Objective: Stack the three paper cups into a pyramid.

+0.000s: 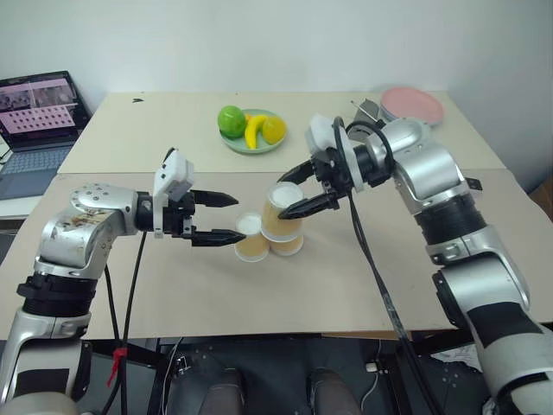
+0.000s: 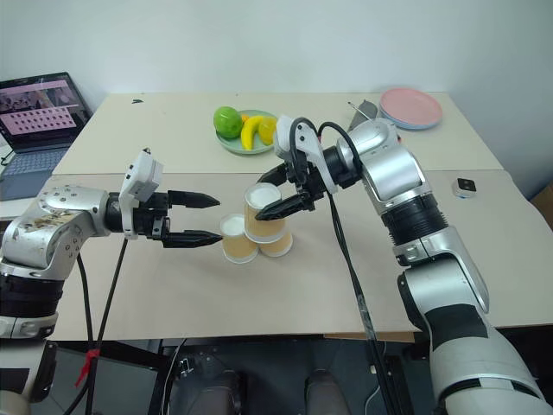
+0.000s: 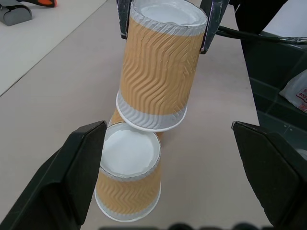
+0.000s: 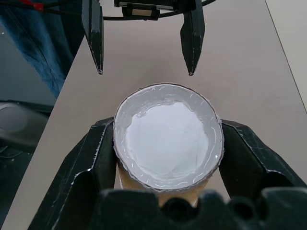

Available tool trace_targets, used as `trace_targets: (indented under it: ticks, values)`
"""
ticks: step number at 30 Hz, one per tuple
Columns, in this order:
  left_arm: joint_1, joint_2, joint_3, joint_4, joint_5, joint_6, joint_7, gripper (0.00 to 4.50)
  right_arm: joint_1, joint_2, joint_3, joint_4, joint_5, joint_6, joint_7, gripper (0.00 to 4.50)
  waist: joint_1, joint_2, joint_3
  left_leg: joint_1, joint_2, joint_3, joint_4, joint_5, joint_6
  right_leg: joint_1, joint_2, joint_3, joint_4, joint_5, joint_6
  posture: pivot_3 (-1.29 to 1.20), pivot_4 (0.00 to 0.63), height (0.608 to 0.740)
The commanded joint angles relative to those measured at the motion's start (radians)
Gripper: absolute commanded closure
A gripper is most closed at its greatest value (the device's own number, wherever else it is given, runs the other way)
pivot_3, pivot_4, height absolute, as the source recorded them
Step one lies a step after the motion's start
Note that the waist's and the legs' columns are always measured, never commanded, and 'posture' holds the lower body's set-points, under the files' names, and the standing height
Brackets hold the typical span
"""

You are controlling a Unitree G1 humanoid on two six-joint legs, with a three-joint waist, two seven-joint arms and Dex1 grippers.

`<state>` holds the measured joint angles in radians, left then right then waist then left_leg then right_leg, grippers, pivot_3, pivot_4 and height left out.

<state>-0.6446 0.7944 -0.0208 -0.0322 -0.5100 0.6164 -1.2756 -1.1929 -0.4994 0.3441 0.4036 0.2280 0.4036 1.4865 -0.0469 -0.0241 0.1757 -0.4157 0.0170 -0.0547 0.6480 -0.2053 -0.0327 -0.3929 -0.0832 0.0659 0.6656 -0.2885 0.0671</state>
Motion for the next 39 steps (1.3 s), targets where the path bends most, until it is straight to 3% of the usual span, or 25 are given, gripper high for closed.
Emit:
trace_targets:
  ticks: [1, 39]
  values:
    - [-0.007, 0.014, 0.021, -0.034, -0.013, 0.001, 0.004, 0.00, -0.032, 0.000, -0.018, -0.010, -0.006, -0.023, 0.026, 1.75, 0.000, 0.000, 0.000, 0.000, 0.000, 0.000, 0.000, 0.000, 0.000, 0.000, 0.000, 0.000, 0.000, 0.000, 0.000, 0.00, 0.150, 0.740]
    - [-0.035, -0.003, 0.013, -0.023, -0.019, 0.028, 0.020, 0.00, -0.131, 0.000, -0.020, 0.011, -0.029, -0.085, 0.100, 1.75, -0.001, 0.000, 0.000, 0.000, 0.000, 0.000, 0.000, 0.000, 0.000, -0.001, 0.000, 0.000, 0.000, 0.000, 0.000, 0.00, 0.150, 0.740]
